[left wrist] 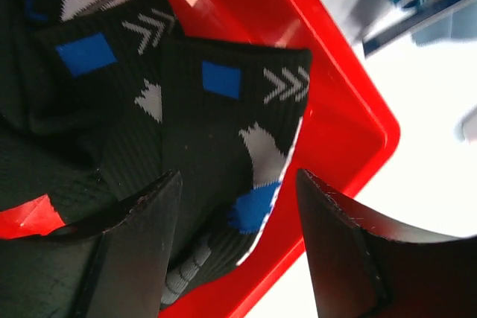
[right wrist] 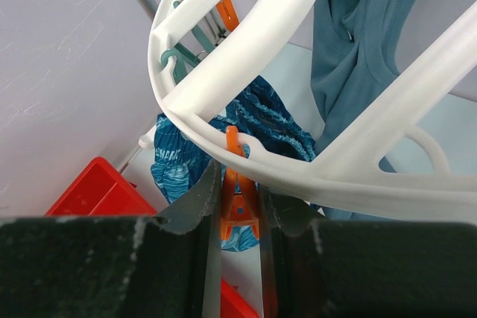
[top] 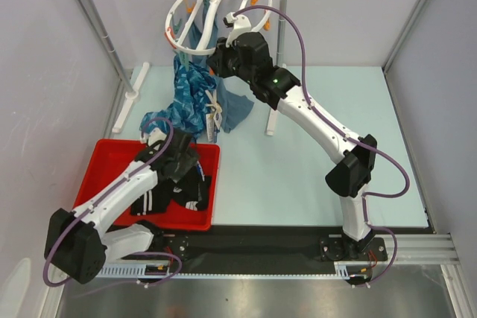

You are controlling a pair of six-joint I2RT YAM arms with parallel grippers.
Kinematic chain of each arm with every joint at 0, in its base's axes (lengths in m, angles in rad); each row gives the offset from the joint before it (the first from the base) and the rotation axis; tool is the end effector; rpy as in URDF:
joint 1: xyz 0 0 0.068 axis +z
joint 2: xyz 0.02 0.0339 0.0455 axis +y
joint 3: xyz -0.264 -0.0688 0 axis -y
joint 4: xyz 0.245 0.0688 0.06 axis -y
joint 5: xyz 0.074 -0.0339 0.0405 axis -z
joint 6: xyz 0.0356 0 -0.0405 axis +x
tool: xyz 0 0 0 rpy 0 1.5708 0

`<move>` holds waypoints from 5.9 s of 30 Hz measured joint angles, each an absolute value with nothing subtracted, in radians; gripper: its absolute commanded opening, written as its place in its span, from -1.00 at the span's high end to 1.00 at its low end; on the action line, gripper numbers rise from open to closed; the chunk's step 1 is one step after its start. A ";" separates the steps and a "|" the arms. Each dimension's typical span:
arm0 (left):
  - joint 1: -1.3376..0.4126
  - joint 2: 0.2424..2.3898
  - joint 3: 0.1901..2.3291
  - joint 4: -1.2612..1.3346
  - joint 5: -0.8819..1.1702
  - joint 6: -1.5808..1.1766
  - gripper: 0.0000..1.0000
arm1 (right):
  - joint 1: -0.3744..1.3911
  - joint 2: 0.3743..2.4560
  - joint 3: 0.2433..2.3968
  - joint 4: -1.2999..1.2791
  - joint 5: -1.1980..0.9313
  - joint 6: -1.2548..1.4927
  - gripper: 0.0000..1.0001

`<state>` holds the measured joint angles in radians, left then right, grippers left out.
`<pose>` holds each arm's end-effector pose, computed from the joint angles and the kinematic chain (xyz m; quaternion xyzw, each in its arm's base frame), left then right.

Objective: Clip the socks to the hanger
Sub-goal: Pick up the sock from the bin, then clamp the sock onto the hanger.

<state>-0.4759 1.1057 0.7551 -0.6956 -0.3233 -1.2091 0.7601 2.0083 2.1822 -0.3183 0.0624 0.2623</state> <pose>0.1885 -0.0844 0.2284 -0.3806 0.8749 -0.0875 0.2863 0.3430 0.3230 0.4384 -0.1664 0.7376 0.2993 0.5819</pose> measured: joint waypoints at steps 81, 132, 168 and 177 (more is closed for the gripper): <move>-0.473 1.071 0.985 -0.023 -0.068 -0.365 1.00 | 0.780 2.005 2.223 -0.404 0.195 0.394 1.00; -0.469 1.177 1.090 0.036 0.008 -0.368 1.00 | 0.783 2.005 2.224 -0.415 0.195 0.400 1.00; -0.464 1.197 1.128 0.035 0.012 -0.369 1.00 | 0.789 2.005 2.223 -0.418 0.186 0.416 -0.20; -0.455 1.206 1.146 0.016 0.028 -0.371 -0.10 | 0.788 2.003 2.223 -0.436 0.190 0.418 -0.56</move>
